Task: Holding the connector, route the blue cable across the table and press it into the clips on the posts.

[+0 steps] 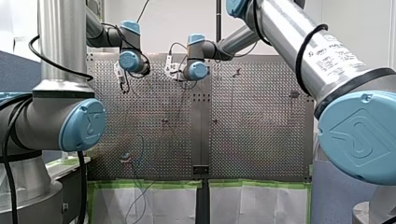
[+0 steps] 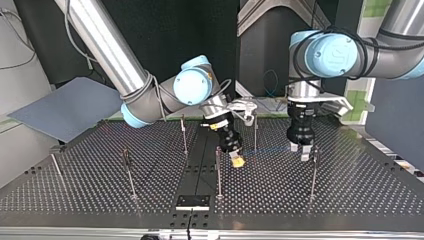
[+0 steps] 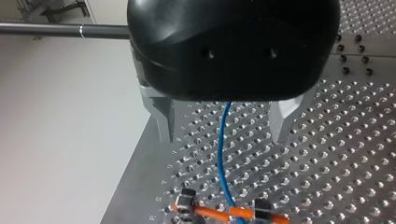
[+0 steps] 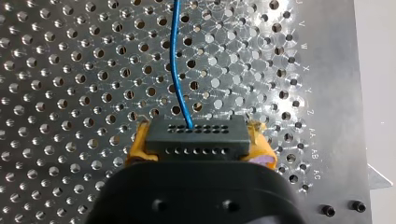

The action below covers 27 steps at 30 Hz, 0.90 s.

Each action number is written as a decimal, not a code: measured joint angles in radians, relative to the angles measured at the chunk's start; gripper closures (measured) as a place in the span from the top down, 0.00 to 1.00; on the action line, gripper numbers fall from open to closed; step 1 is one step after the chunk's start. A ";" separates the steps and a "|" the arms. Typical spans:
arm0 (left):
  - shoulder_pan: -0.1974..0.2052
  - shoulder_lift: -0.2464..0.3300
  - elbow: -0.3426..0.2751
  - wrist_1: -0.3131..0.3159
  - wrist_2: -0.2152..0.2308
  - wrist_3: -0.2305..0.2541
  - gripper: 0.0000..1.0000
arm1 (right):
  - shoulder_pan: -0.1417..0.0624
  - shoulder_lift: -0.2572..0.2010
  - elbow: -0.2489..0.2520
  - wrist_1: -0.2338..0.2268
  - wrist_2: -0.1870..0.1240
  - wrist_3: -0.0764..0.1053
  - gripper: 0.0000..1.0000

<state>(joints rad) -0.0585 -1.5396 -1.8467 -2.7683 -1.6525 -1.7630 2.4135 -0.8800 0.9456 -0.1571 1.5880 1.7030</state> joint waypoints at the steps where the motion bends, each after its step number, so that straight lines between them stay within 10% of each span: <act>1: 0.000 -0.002 0.002 0.000 -0.001 0.000 1.00 | 0.000 0.000 0.000 0.000 0.000 0.000 0.00; 27: -0.021 -0.084 0.098 -0.001 -0.045 0.023 1.00 | 0.000 0.000 0.000 0.002 0.000 0.000 0.00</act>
<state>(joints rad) -0.0791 -1.6238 -1.7490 -2.7693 -1.6975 -1.7403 2.4135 -0.8797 0.9455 -0.1553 1.5878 1.7030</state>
